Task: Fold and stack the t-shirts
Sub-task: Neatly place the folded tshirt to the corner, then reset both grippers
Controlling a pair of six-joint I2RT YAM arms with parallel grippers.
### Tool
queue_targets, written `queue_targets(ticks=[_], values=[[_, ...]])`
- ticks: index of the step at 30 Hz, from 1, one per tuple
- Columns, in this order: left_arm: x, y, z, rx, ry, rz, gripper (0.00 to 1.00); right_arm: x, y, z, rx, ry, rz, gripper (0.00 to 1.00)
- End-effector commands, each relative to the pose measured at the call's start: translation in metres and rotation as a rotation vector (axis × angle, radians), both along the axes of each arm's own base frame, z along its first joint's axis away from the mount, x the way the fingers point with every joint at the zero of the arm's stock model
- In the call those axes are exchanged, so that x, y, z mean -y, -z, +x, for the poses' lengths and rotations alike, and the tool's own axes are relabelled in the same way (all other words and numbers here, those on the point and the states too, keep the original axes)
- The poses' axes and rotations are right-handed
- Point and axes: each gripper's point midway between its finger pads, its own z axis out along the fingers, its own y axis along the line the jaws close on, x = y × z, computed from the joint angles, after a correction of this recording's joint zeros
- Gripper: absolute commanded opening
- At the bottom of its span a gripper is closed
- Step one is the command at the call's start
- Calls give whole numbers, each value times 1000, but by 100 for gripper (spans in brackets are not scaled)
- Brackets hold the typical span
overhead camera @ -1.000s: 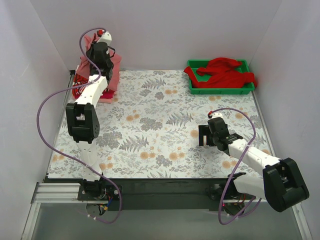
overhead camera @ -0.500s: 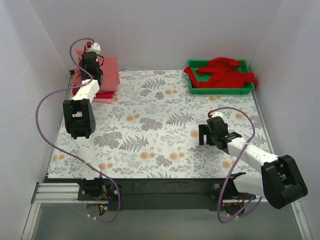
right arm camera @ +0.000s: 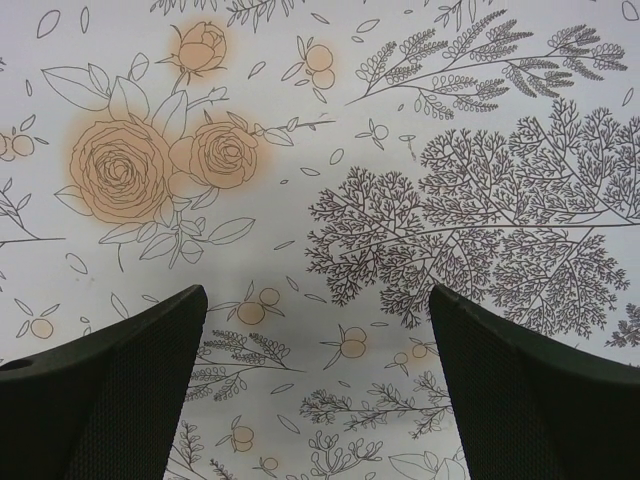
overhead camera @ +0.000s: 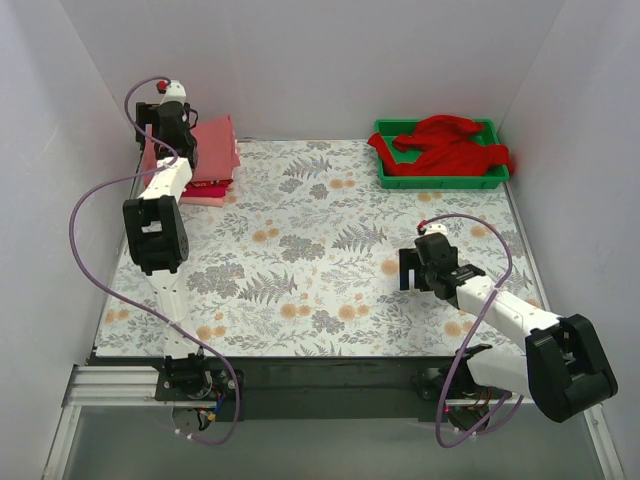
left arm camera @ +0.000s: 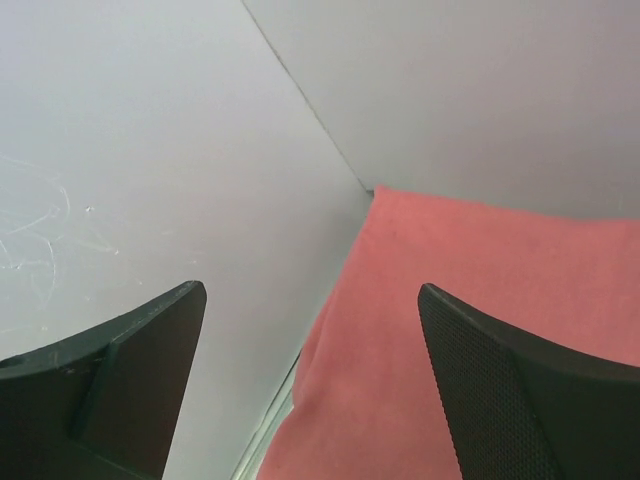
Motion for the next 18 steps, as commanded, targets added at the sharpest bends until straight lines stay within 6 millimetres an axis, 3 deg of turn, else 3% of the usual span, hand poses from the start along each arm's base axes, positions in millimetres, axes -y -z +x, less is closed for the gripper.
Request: queue_targets(ticks=[1, 5, 7, 8, 10, 11, 12, 13, 14, 15, 16, 17, 18], values=[[0, -74, -13, 166, -27, -71, 87, -3, -21, 13, 66, 18, 28, 98], [20, -86, -25, 177, -14, -228, 87, -6, -26, 12, 79, 11, 54, 98], [42, -82, -32, 164, -7, -335, 88, -7, -30, 11, 93, 7, 68, 98], [55, -93, -39, 178, 17, -380, 88, -9, -32, 11, 98, 5, 81, 98], [76, -71, -56, 154, 2, -562, 89, -10, -36, 10, 111, 4, 98, 98], [97, -77, -63, 152, 81, -673, 89, -10, -36, 10, 115, 9, 101, 98], [109, -71, -75, 125, 96, -755, 90, -10, -39, 11, 127, 17, 109, 98], [141, -42, -85, 84, 107, -879, 91, -11, -41, 11, 132, 16, 115, 98], [159, -38, -93, 56, 156, -939, 93, -11, -43, 10, 138, 14, 121, 98], [176, -51, -110, 57, 221, -990, 93, -11, -47, 10, 152, 12, 127, 98], [194, -23, -127, 4, 196, -1038, 93, -11, -49, 10, 163, 12, 133, 98], [203, -37, -146, 33, 214, -1040, 94, -11, -51, 10, 167, 12, 139, 98], [221, -34, -159, 32, 212, -1018, 94, -11, -54, 9, 182, 11, 147, 98]])
